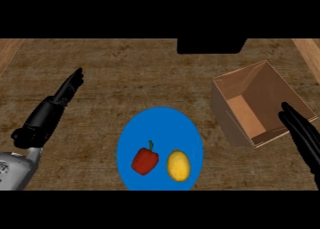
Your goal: Pick the lemon from the plate and place it in the cardboard box
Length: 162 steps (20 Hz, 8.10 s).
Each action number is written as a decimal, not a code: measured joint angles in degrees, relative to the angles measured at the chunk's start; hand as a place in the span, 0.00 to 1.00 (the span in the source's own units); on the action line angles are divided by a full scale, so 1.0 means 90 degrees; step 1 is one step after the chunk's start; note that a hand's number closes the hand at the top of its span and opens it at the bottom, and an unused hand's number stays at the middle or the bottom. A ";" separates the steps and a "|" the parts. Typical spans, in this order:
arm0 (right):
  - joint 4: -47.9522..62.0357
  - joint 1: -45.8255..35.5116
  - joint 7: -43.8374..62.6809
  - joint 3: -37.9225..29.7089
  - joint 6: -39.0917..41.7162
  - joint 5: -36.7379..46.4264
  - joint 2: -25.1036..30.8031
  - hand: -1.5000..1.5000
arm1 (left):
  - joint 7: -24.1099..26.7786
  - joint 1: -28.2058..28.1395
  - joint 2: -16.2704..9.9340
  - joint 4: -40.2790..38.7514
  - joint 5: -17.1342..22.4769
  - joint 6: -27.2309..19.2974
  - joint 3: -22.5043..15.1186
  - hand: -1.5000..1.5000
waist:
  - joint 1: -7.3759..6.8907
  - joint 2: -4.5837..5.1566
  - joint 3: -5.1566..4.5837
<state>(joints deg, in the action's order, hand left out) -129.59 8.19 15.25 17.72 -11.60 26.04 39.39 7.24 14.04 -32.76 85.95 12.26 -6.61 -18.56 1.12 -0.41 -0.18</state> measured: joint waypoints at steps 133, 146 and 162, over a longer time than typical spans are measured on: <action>0.6500 -0.5992 0.4641 -0.0776 0.1660 0.2993 -0.2476 1.00 | -0.0433 -0.0325 0.1592 0.0369 -0.1782 0.1772 0.1883 0.50 | -0.0013 0.0010 0.0024; 0.5634 -0.4516 0.3690 -0.1629 0.3436 0.1281 -0.1905 0.00 | -0.0349 -0.0295 0.1687 0.0297 -0.1815 0.1945 0.1966 0.50 | -0.0077 0.0033 0.0021; 0.4340 -0.4178 0.1694 -0.4374 -0.0012 -0.0428 -0.3039 0.00 | -0.0333 -0.0300 0.1776 0.0304 -0.1922 0.1918 0.1981 0.50 | -0.0060 0.0042 0.0034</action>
<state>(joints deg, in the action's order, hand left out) -90.53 -29.41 30.49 -21.65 -11.71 22.19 12.04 4.24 11.34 -16.78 88.69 -5.04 10.65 -0.74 0.58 -0.03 0.13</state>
